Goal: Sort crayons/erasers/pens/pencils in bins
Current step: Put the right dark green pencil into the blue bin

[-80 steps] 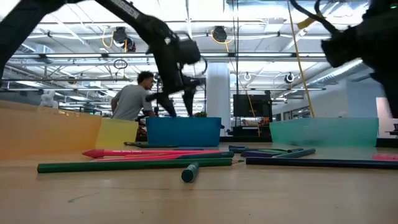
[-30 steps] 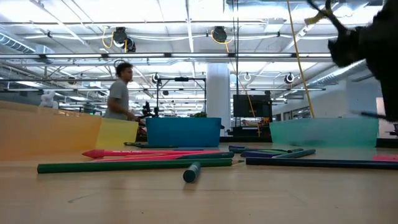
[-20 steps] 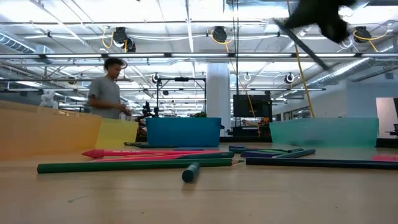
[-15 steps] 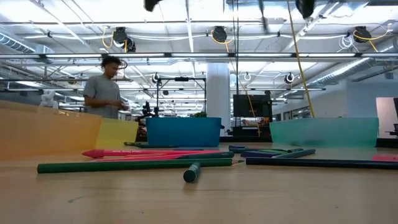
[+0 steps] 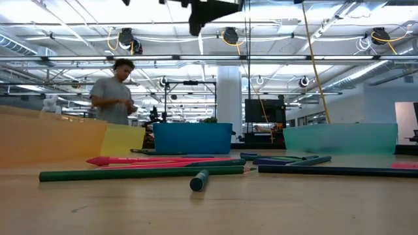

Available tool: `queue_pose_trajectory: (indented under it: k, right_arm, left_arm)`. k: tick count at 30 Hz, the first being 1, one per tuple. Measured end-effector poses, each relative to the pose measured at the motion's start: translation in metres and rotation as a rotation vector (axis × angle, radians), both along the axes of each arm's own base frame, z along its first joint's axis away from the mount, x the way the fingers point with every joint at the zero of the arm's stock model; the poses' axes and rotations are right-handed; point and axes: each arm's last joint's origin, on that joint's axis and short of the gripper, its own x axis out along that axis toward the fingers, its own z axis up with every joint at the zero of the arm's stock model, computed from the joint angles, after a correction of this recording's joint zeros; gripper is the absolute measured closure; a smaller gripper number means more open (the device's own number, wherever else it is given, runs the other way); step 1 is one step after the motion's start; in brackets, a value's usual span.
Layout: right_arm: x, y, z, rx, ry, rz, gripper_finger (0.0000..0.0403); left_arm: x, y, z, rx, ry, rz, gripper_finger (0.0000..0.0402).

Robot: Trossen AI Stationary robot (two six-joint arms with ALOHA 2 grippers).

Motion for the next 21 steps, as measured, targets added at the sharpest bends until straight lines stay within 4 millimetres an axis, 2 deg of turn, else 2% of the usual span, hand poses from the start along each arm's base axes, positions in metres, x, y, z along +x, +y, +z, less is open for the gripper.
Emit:
queue_pose_trajectory:
  k: [3, 6, 9, 15, 17, 21]
  right_arm:
    - [0.002, -0.002, -0.001, 0.001, 0.005, -0.01, 0.0385]
    - [0.003, -0.004, -0.003, 0.001, 0.015, -0.017, 0.0385]
    - [0.003, -0.004, -0.003, 0.006, 0.017, -0.022, 0.0385]
    - [0.003, -0.004, -0.004, 0.011, 0.024, -0.023, 0.0385]
    - [0.003, -0.004, -0.004, 0.011, 0.026, -0.025, 0.0385]
    - [0.003, -0.005, -0.006, 0.012, 0.043, -0.037, 0.0368]
  left_arm:
    - [0.012, 0.001, -0.002, -0.027, 0.011, -0.061, 0.0125]
    - [0.021, 0.004, -0.005, -0.048, 0.017, -0.064, 0.0158]
    - [0.021, 0.009, -0.005, -0.104, 0.031, -0.045, 0.0217]
    - [0.017, 0.017, -0.003, -0.12, 0.064, -0.112, 0.0367]
    - [0.016, 0.019, -0.003, -0.11, 0.061, -0.112, 0.0383]
    - [0.016, 0.022, -0.003, -0.113, 0.103, -0.102, 0.0378]
